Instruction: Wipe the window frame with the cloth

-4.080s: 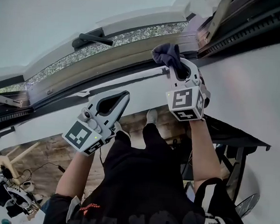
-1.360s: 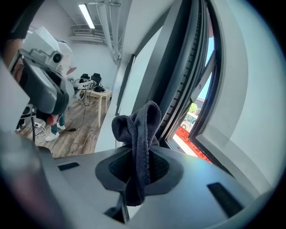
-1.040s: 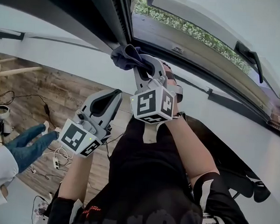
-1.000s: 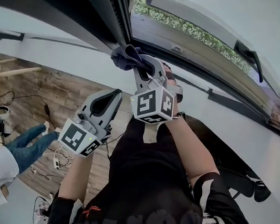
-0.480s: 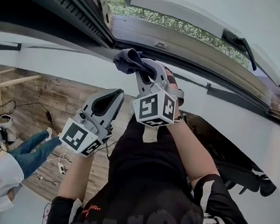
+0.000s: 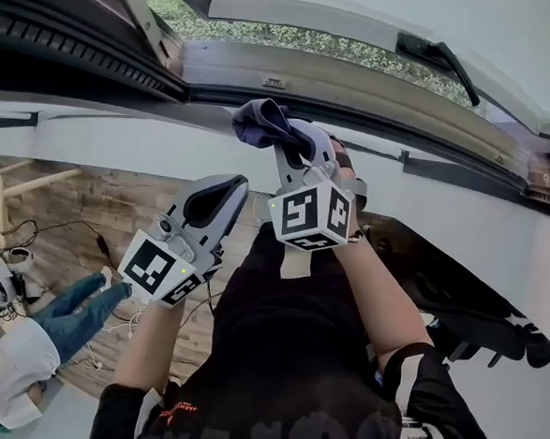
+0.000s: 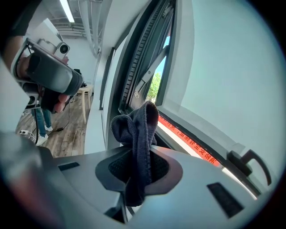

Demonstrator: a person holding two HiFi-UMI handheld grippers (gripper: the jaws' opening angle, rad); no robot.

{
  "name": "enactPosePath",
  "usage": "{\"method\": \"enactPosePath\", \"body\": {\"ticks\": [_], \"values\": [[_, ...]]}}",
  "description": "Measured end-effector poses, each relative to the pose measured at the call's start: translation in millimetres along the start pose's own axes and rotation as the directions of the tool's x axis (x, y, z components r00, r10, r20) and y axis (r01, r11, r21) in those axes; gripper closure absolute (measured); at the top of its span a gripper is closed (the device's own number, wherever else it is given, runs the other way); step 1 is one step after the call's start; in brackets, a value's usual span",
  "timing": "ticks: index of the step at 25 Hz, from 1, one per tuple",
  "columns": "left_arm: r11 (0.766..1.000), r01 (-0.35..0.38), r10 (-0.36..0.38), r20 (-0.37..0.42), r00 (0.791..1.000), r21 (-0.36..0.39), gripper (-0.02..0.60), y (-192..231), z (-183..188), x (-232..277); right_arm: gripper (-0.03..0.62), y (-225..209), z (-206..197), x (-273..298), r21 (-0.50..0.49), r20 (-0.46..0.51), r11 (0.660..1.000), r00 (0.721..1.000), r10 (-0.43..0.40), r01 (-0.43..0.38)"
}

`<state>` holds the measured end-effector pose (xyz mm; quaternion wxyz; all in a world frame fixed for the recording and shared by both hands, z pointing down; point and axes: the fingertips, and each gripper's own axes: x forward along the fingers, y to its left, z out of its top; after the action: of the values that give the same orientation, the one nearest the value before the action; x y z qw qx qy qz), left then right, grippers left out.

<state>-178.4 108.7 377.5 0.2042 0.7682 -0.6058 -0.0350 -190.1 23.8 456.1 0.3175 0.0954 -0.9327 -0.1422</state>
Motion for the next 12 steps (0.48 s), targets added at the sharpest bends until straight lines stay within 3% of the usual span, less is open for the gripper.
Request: {"method": "enactPosePath", "body": {"ticks": [12], "values": [[0.996,0.086,-0.084,-0.041,0.996,0.036,0.56,-43.0,-1.8,37.5,0.551,-39.1,-47.6,-43.9,0.054,-0.041,0.995,0.995,-0.087,0.089]]}}
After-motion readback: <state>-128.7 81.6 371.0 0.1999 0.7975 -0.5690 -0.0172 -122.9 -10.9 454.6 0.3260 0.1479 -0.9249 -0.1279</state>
